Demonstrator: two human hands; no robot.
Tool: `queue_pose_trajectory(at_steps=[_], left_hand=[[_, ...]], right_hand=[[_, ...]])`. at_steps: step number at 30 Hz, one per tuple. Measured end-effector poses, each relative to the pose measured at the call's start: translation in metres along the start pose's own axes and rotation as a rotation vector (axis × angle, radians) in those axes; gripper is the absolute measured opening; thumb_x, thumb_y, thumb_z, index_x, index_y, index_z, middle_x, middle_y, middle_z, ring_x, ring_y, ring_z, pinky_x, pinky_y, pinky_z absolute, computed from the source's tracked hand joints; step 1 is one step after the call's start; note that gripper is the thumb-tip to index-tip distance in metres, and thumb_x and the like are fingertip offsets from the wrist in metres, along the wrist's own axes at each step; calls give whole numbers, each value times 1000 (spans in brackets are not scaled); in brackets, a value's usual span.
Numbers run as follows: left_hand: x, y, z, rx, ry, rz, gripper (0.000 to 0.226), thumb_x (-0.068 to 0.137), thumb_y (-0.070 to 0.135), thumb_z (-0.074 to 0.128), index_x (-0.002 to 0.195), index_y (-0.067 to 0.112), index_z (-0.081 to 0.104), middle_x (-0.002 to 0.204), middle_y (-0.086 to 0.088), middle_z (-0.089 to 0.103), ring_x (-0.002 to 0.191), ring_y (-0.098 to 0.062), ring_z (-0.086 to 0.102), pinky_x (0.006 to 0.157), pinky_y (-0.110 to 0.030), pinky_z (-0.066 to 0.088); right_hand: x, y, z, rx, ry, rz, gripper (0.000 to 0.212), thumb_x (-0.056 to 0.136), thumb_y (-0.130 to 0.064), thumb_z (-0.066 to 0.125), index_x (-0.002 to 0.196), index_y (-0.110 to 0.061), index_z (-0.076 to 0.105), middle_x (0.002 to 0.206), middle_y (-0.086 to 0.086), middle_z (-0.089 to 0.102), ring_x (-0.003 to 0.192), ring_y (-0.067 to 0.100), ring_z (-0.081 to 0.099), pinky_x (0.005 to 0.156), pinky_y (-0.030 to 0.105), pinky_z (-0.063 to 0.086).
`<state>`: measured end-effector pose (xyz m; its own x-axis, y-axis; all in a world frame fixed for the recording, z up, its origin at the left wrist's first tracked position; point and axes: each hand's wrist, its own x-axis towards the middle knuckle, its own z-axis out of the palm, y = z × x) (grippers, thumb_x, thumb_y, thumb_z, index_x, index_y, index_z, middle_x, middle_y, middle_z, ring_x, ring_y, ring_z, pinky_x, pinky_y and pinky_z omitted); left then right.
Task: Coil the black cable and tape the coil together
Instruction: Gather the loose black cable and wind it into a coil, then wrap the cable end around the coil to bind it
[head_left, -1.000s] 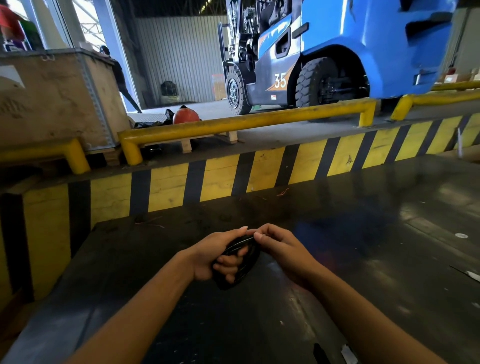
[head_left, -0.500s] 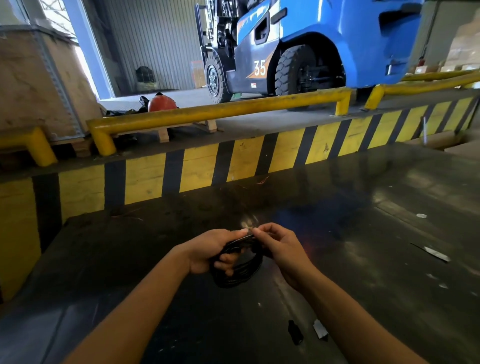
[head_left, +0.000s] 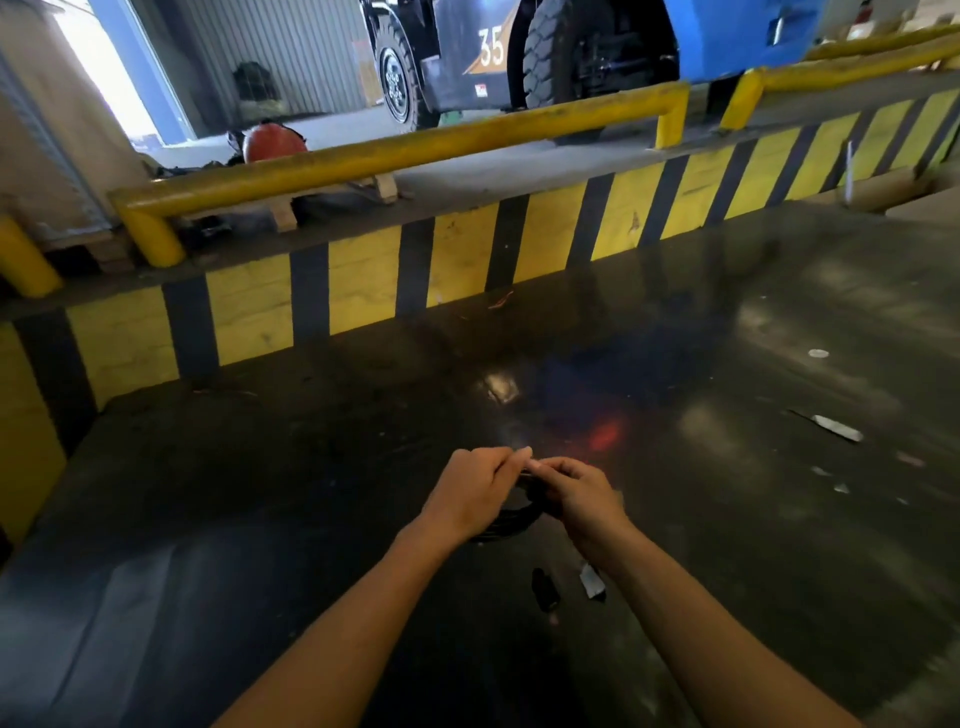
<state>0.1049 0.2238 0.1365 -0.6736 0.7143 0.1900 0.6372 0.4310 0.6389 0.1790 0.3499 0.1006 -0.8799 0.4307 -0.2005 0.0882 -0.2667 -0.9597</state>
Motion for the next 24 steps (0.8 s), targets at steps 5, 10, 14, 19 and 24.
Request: queue_pose_trajectory(at_steps=[5, 10, 14, 19, 24], left_hand=[[-24, -34, 26, 39, -159, -217, 44, 96, 36, 48, 58, 14, 57, 50, 4, 47, 40, -2, 42, 47, -20, 37], [-42, -60, 25, 156, -450, -469, 45, 92, 33, 56, 48, 22, 54, 51, 4, 52, 49, -7, 51, 57, -27, 45], [-49, -72, 23, 134, -432, -541, 46, 90, 32, 58, 45, 25, 56, 49, 4, 57, 39, -2, 49, 51, -25, 44], [-56, -82, 15, 29, -455, -589, 24, 90, 16, 54, 110, 19, 66, 60, -2, 59, 41, -4, 50, 44, -27, 43], [-56, -80, 5, -73, -364, -623, 36, 89, 6, 48, 120, 15, 63, 39, 9, 49, 32, -4, 39, 31, -21, 31]], right_hand=[[1, 52, -26, -203, -33, 155, 13, 93, -13, 56, 82, -12, 61, 74, 5, 60, 56, 12, 53, 49, 19, 39], [15, 87, -37, -653, -142, 239, 15, 84, -10, 66, 81, -19, 56, 79, 2, 63, 59, 11, 62, 54, 23, 49], [15, 106, -32, -1078, -236, 199, 19, 83, -15, 62, 100, -13, 54, 110, 13, 62, 86, 21, 65, 66, 23, 51], [10, 116, -21, -1364, -239, 142, 30, 89, -15, 53, 116, -8, 42, 126, 19, 55, 118, 36, 53, 102, 46, 40], [14, 115, -17, -1439, -299, 161, 31, 90, -13, 49, 121, -11, 44, 124, 15, 60, 117, 32, 55, 109, 50, 33]])
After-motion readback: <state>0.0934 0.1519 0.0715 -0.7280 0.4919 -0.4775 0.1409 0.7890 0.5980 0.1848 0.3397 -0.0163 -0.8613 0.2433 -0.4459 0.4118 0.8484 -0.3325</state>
